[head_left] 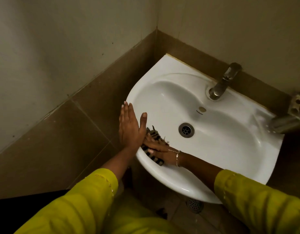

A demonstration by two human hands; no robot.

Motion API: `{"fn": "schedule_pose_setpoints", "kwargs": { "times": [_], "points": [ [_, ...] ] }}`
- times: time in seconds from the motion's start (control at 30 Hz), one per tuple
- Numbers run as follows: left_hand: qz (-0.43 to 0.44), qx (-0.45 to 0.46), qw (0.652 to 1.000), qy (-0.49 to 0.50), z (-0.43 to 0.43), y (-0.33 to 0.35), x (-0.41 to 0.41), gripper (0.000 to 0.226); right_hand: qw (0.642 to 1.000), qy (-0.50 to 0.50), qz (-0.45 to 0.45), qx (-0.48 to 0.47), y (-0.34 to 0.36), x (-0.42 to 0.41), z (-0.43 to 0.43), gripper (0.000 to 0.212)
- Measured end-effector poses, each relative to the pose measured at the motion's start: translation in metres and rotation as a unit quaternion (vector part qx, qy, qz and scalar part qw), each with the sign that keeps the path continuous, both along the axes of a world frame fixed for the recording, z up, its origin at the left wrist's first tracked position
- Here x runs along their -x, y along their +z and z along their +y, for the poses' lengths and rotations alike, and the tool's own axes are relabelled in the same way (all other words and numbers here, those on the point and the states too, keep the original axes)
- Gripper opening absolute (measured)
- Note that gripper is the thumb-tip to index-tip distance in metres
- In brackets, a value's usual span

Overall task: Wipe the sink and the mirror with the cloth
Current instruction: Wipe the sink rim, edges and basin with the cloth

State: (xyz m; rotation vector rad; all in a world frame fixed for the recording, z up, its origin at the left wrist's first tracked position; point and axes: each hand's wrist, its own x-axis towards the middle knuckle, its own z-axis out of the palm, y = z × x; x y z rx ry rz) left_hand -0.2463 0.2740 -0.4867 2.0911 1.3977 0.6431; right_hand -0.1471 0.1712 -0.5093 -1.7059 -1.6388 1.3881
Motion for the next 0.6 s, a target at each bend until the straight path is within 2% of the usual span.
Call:
{"fn": "schedule_pose_setpoints", "kwargs": {
  "times": [0.07, 0.17, 0.23, 0.3, 0.37, 0.47, 0.6],
  "points": [
    [0.001, 0.002, 1.000, 0.007, 0.001, -0.002, -0.001, 0.107, 0.998, -0.027, -0.031, -0.036, -0.012, 0.005, 0.016, 0.058],
    [0.001, -0.001, 1.000, 0.003, 0.002, -0.003, -0.001, 0.107, 0.994, -0.083, -0.045, -0.056, -0.020, 0.009, 0.038, 0.056],
    [0.007, -0.002, 1.000, -0.004, 0.002, -0.001, -0.002, 0.094, 0.990, -0.103, -0.070, -0.072, -0.020, 0.012, 0.055, 0.060],
    [0.010, -0.009, 1.000, -0.005, 0.002, -0.002, 0.000, 0.086, 0.983, -0.088, -0.143, -0.076, -0.015, 0.010, 0.076, 0.058],
    [0.007, -0.015, 1.000, -0.006, 0.001, -0.002, 0.001, 0.092, 0.968, -0.092, -0.206, -0.106, -0.012, 0.003, 0.097, 0.054],
    [-0.002, -0.008, 1.000, -0.002, -0.001, -0.003, 0.001, 0.106, 0.958, -0.084, -0.246, -0.123, -0.014, -0.012, 0.120, 0.056],
    [0.009, -0.016, 1.000, 0.001, -0.001, -0.005, -0.001, 0.104, 0.914, -0.045, -0.366, -0.167, -0.019, -0.036, 0.126, 0.053]
  ]
}}
